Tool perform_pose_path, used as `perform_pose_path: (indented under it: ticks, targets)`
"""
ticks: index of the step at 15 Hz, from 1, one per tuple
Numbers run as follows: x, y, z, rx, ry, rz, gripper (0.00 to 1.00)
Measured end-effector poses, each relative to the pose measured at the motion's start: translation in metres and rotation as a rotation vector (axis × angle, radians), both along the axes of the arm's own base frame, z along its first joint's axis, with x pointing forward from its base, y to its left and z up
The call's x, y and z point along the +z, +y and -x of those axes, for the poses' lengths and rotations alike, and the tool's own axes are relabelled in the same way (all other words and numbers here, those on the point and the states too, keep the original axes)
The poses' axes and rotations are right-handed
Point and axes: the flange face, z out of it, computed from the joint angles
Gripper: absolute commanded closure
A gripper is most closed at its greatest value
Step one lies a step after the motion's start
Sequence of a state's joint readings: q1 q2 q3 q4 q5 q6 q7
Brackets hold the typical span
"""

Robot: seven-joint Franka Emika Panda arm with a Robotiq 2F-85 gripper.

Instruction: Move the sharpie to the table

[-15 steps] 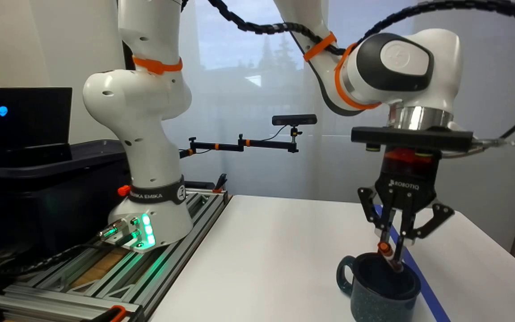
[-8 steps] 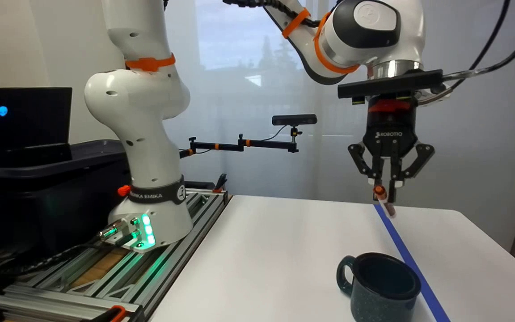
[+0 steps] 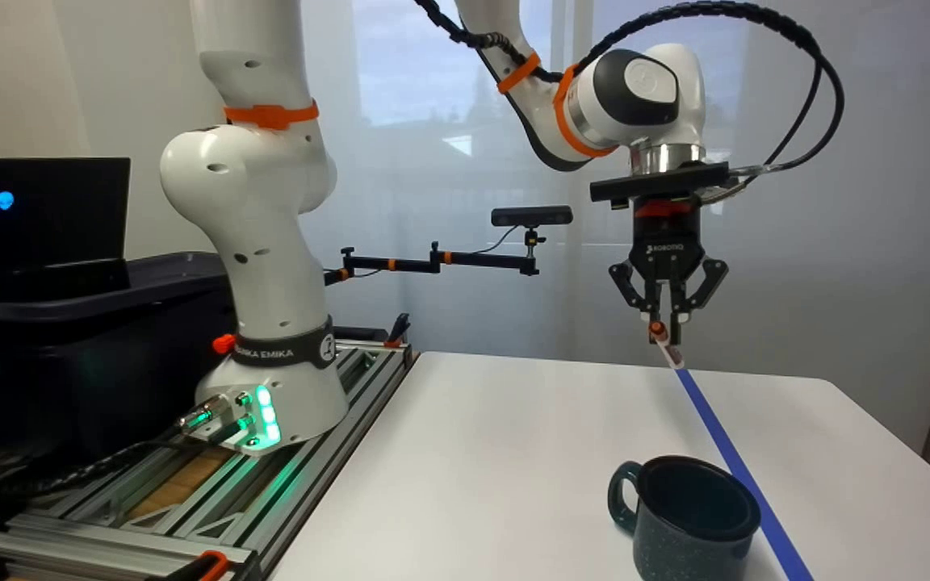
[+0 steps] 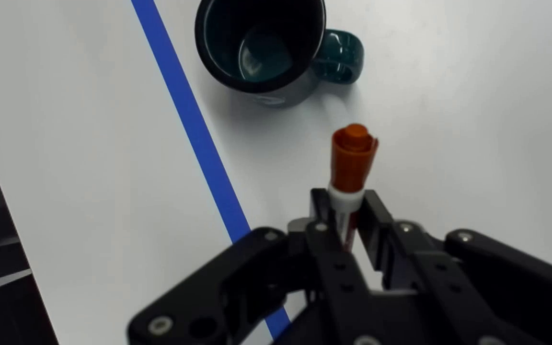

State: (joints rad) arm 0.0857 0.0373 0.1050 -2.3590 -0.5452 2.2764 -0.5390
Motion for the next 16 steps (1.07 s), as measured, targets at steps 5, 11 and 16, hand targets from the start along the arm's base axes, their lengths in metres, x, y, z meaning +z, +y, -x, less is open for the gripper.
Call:
perform_pose_path:
  ticks: [5, 11, 16]
  targets:
    - [-0.057, -0.002, -0.004, -0.049, 0.041, -0.039, 0.95]
    - [-0.089, -0.001, -0.02, -0.113, 0.01, -0.106, 0.95]
    - [-0.109, 0.003, -0.026, -0.132, 0.003, -0.21, 0.95]
